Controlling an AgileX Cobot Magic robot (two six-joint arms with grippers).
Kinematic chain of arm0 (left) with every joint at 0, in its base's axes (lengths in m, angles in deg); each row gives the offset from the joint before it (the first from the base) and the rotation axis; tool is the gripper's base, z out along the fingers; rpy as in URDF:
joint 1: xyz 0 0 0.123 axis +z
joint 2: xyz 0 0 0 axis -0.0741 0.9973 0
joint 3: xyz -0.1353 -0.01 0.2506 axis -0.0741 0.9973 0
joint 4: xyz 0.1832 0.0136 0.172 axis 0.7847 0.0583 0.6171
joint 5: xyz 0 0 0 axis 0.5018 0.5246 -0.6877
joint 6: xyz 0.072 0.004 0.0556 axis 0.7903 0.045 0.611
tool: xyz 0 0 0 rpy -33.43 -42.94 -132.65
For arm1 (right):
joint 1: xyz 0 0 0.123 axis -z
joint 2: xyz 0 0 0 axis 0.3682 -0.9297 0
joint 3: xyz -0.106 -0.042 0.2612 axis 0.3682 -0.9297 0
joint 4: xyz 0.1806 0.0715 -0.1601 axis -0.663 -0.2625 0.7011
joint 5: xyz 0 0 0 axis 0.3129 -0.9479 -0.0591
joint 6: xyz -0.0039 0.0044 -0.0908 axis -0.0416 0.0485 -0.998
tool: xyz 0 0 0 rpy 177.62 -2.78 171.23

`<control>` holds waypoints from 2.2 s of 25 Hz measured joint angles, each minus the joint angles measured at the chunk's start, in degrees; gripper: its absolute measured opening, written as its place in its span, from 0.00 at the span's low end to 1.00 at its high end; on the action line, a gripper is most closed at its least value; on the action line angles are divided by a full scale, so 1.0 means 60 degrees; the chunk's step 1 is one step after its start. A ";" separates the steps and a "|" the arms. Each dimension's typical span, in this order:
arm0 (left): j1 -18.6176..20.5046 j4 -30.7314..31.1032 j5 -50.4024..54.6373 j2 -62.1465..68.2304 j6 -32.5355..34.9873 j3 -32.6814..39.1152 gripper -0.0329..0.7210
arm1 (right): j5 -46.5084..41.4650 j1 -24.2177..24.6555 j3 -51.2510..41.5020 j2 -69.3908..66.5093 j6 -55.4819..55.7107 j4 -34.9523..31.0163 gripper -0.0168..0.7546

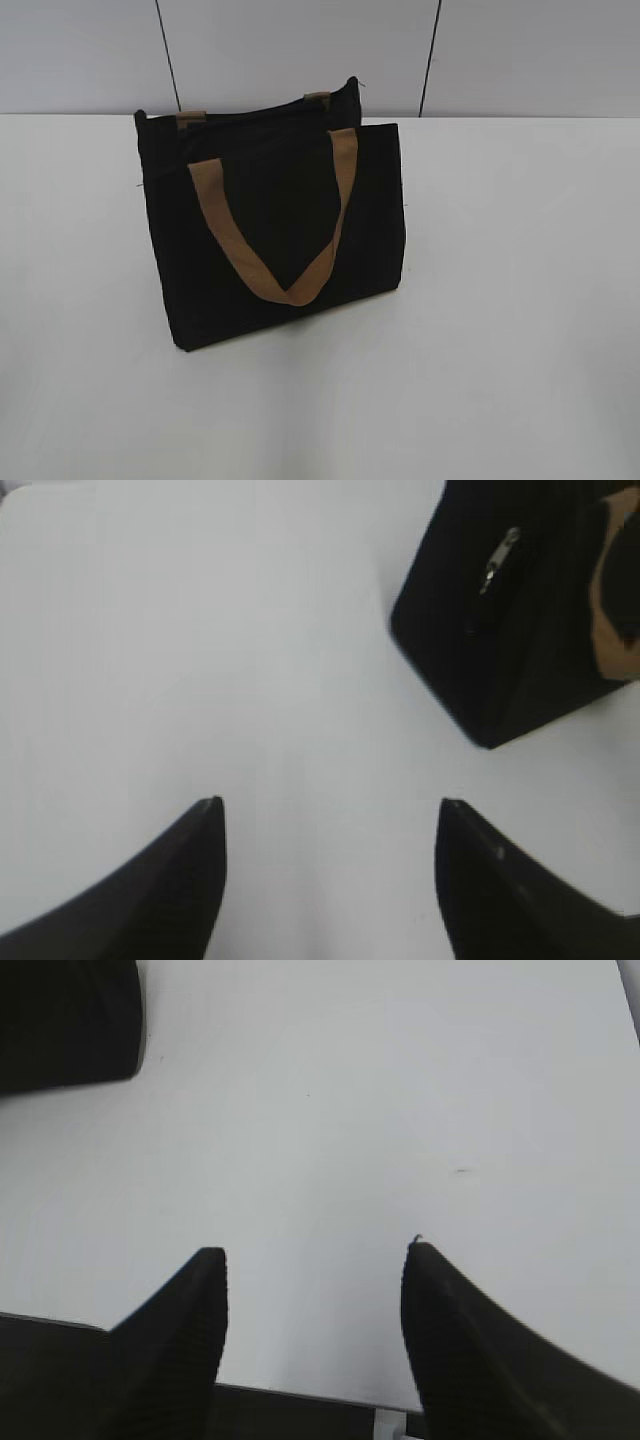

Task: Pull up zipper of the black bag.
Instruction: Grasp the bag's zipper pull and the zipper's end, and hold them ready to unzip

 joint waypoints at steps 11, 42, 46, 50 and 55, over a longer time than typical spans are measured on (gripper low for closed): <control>-0.0017 -0.4768 -0.2642 0.4940 0.5502 -0.0024 0.71 | 0.1342 0.0000 0.1826 -0.4255 -0.1650 -0.1403 0.57; 0.1047 -1.4982 -0.2976 1.2865 2.1201 -0.0173 0.68 | 0.1324 0.0000 0.5857 -0.9659 -0.4739 -0.2943 0.57; 0.1047 -1.5176 -0.1931 1.3831 2.2857 -0.0202 0.67 | 0.1331 0.0000 0.5857 -0.9709 -0.4768 -0.2986 0.57; 0.1047 -1.5186 -0.1458 1.4682 2.3413 -0.0456 0.67 | 0.1336 0.0000 0.5857 -0.9709 -0.4799 -0.3176 0.57; 0.1047 -1.5234 -0.1092 1.5252 2.3493 -0.1009 0.65 | 0.1355 0.0000 0.5857 -0.9709 -0.4807 -0.3216 0.57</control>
